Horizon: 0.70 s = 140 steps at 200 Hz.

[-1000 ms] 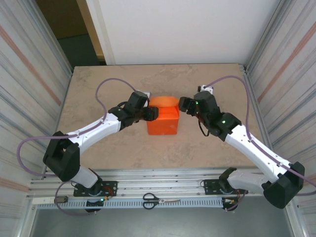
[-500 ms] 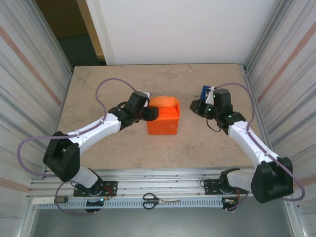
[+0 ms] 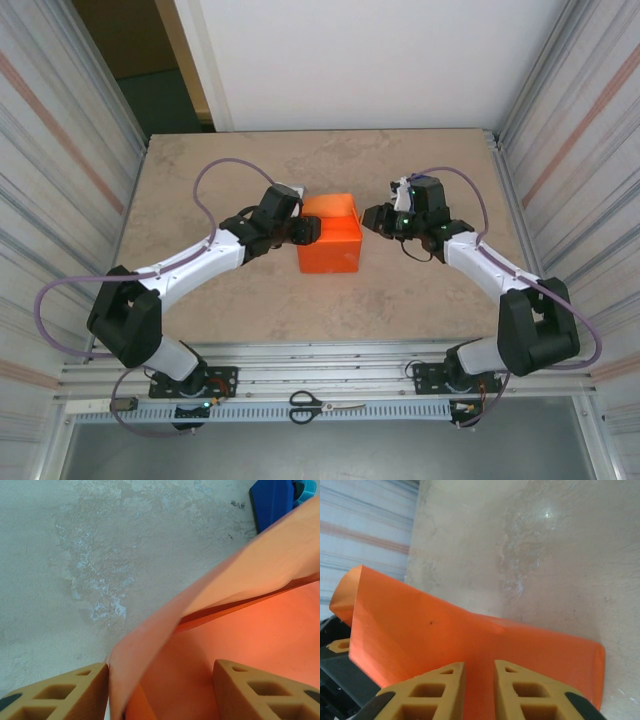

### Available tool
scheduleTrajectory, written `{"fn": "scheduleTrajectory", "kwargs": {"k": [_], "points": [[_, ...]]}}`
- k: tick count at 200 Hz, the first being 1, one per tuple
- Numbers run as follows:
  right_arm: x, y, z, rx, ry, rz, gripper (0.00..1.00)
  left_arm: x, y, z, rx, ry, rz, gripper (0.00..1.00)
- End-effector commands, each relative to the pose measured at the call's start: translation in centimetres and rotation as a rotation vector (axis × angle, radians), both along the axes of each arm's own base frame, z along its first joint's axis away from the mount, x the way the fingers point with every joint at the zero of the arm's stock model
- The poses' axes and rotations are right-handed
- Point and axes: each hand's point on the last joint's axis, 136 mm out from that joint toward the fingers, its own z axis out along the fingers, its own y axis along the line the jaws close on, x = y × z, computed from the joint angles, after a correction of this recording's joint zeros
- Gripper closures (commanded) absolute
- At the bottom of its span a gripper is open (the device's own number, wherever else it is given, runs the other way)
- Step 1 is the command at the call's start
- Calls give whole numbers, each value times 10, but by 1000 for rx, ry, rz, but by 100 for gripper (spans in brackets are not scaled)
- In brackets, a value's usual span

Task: Wrap the gift box in paper
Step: Fold the seventh fold of the wrapping paper on the gift box.

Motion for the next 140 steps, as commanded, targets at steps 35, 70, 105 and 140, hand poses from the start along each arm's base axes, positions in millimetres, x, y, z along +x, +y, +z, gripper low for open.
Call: {"fn": "scheduleTrajectory", "kwargs": {"k": [35,70,105,140], "points": [[3,6,1,-82,-29,76,62,-15,10,-27,78,81,-1,44],[-3,12,-4,-83,-14,138,55,-15,11,-27,80,81,-2,45],[-13,16,-14,-77,8,190,47,-15,10,-27,80,81,-3,46],[-22,14,-38,-131,76,225,43,-14,10,-25,80,75,-2,46]]}}
